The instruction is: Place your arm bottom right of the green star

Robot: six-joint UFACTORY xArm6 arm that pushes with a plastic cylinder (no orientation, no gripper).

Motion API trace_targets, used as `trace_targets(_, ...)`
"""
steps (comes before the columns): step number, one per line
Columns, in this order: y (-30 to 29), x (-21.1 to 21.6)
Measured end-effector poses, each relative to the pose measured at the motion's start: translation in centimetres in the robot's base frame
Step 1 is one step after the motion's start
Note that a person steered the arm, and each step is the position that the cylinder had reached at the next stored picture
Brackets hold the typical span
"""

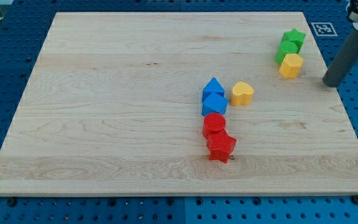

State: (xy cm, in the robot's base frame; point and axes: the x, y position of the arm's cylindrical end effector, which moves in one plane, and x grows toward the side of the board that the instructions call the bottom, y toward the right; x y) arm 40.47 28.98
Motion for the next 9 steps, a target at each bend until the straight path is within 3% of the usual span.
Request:
trace_targets(2, 0.2, -4.7)
trace_targets(9, -0.8, -7.7)
